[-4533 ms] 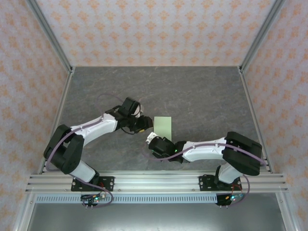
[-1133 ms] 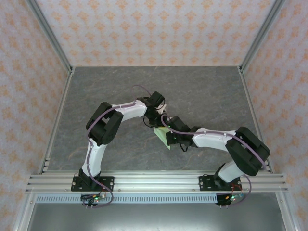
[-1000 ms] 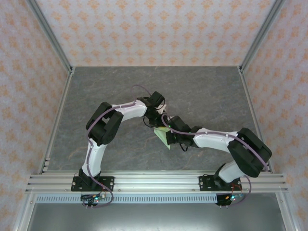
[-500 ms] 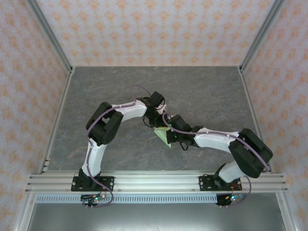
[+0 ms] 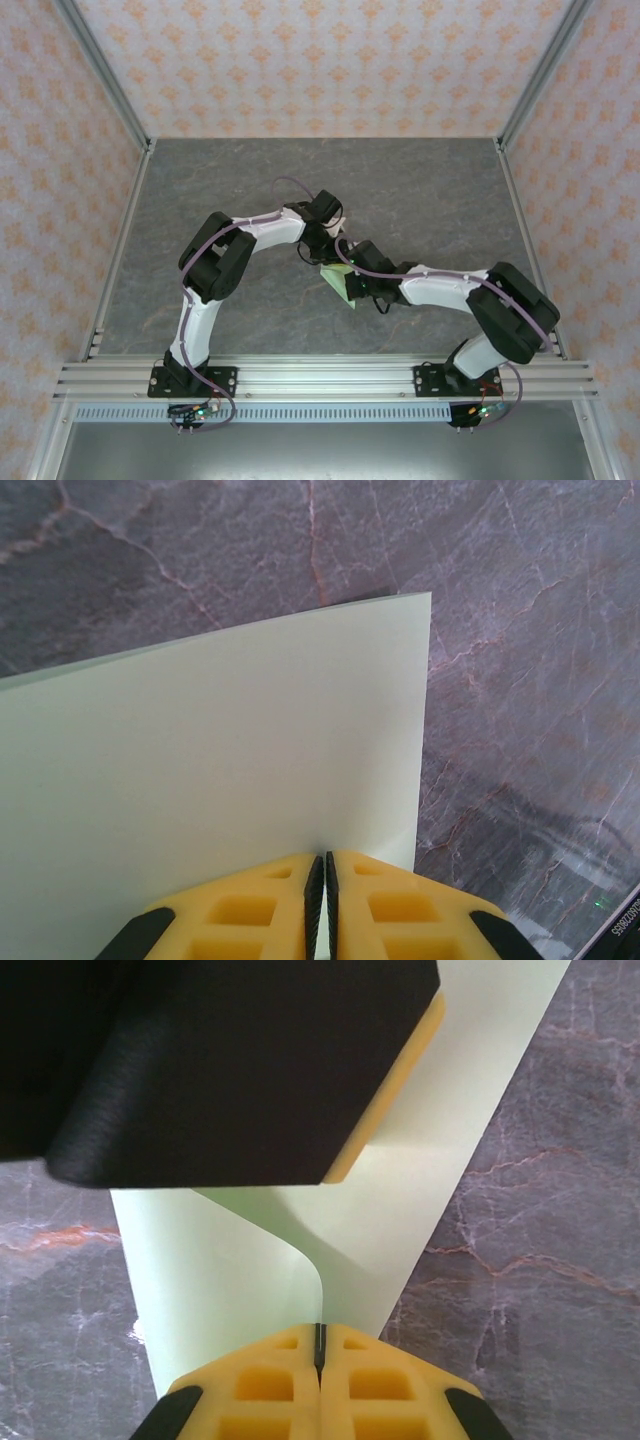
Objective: Fold a paper plane with a square sheet of paper (fold left side to right side)
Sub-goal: Third fold the triangle at the center of the table.
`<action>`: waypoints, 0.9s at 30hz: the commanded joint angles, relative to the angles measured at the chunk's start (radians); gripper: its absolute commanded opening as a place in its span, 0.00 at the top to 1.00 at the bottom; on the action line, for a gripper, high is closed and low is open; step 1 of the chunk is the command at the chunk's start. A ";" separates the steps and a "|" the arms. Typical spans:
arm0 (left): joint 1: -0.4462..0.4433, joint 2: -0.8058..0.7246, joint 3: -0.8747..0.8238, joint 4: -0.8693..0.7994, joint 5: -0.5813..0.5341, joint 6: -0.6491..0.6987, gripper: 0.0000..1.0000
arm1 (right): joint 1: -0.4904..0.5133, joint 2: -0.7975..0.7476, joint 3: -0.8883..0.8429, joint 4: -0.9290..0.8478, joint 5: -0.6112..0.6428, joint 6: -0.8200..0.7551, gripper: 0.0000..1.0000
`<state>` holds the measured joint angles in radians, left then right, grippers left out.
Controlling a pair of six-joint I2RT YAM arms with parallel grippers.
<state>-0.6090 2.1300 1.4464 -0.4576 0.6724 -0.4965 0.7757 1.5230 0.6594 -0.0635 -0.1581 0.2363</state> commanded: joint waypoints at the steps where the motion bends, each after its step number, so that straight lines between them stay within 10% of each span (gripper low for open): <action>1: -0.020 0.018 -0.036 -0.049 -0.036 0.001 0.85 | -0.005 0.019 -0.014 0.017 -0.001 0.015 1.00; 27: 0.109 -0.002 0.140 -0.167 0.019 0.022 0.66 | 0.000 0.083 -0.031 -0.041 -0.080 -0.023 1.00</action>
<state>-0.5297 2.1235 1.5475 -0.5640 0.6739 -0.4950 0.7715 1.5471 0.6582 -0.0322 -0.1955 0.2314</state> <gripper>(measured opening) 0.342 0.048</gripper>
